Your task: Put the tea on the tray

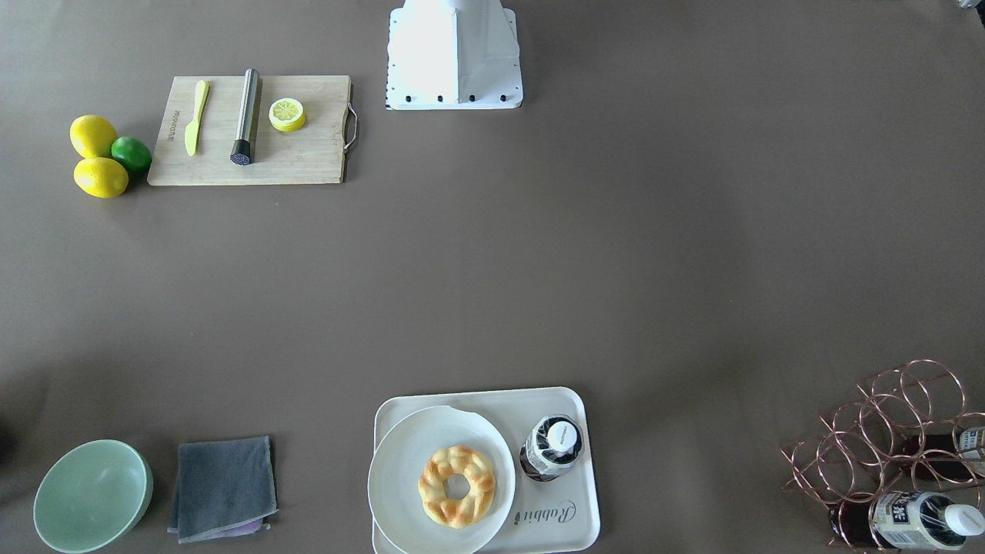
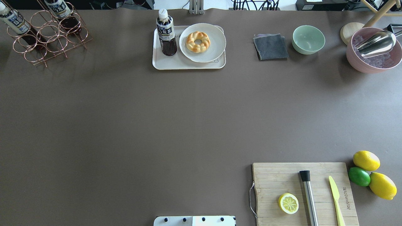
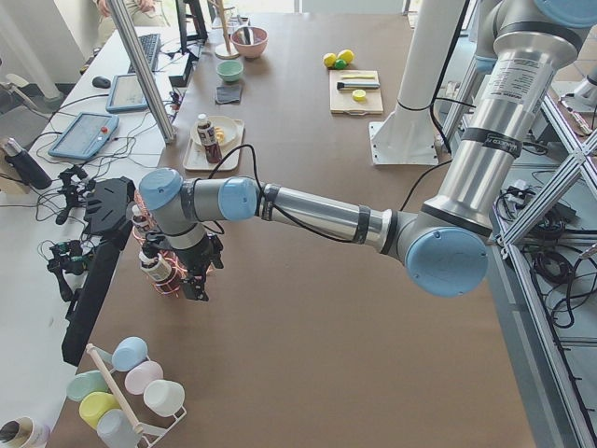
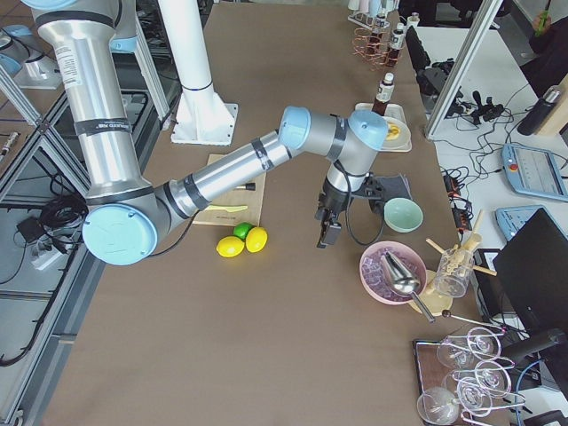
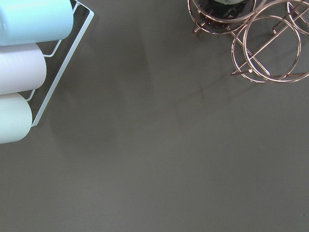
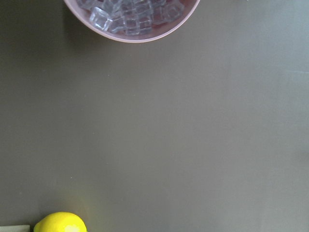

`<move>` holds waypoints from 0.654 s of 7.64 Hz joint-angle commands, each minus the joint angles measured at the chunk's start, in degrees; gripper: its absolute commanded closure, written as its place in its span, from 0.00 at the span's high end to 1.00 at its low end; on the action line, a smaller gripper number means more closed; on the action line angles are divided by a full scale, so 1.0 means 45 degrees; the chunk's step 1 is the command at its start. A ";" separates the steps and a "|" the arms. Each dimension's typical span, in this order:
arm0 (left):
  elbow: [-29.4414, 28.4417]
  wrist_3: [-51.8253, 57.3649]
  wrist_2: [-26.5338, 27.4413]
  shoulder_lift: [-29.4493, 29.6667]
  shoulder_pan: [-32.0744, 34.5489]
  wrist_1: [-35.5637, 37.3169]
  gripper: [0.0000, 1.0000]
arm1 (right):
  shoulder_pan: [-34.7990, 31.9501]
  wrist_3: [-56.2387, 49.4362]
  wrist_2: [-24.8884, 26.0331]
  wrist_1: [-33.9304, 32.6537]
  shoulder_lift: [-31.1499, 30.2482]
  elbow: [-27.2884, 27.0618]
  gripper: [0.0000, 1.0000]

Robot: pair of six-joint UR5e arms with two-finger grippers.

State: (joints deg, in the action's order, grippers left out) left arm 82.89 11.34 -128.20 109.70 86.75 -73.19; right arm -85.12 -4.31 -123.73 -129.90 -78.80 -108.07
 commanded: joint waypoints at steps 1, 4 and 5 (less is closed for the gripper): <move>-0.0078 0.0835 0.0011 0.0153 0.0000 -0.0024 0.98 | -0.1337 -0.0116 -0.0530 0.4538 -0.1452 0.2328 1.00; -0.0099 0.0859 0.0031 0.0173 -0.0117 -0.0141 0.98 | -0.1689 -0.0018 -0.1020 0.4823 -0.1591 0.2803 1.00; -0.0099 0.0859 0.0050 0.0154 -0.0117 -0.0102 0.98 | -0.1749 0.0002 -0.1020 0.4823 -0.1591 0.2804 1.00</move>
State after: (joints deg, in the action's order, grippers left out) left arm 82.46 15.16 -128.08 110.48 86.31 -73.80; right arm -92.12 -4.48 -127.83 -108.64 -85.76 -96.00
